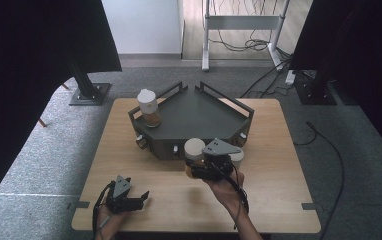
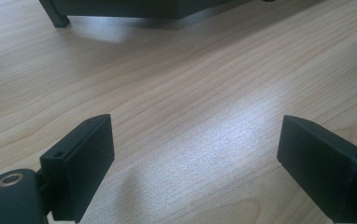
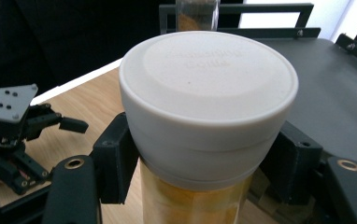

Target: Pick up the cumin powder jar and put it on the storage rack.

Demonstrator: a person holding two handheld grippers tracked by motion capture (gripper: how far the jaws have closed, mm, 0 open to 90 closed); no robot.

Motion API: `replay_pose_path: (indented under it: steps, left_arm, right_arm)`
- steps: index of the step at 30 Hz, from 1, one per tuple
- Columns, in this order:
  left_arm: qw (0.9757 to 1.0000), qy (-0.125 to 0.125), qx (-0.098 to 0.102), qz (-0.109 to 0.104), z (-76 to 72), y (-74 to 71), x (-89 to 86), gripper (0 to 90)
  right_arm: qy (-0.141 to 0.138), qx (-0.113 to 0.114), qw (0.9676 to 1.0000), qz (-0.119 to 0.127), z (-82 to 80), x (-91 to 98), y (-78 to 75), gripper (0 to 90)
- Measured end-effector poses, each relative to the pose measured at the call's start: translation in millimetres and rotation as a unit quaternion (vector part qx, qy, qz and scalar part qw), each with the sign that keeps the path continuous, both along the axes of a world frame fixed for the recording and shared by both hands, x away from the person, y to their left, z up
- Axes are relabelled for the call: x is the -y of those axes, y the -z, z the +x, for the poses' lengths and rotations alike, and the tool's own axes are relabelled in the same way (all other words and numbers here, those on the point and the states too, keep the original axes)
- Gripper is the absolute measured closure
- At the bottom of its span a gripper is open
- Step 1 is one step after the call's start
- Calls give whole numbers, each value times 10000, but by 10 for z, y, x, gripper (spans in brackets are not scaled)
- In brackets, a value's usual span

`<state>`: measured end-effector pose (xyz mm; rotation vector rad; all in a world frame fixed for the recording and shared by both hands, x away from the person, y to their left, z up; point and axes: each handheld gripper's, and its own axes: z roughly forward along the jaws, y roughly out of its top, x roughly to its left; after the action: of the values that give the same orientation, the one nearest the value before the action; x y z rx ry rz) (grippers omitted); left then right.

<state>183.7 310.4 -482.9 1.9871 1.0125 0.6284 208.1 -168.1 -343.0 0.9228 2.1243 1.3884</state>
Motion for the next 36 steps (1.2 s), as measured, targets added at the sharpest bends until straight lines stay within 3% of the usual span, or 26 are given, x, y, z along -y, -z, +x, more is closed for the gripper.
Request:
replay_pose_path:
  steps: [19, 36]
  left_arm:
    - [10000, -9, -6, -10, -1, -7, -24, 108]
    - [10000, -16, -20, -12, -2, -10, -37, 109]
  right_arm:
    - [6, 45, 9999, 107, 235, -41, -234, 343]
    - [198, 181, 9996, 111, 435, -116, -378, 343]
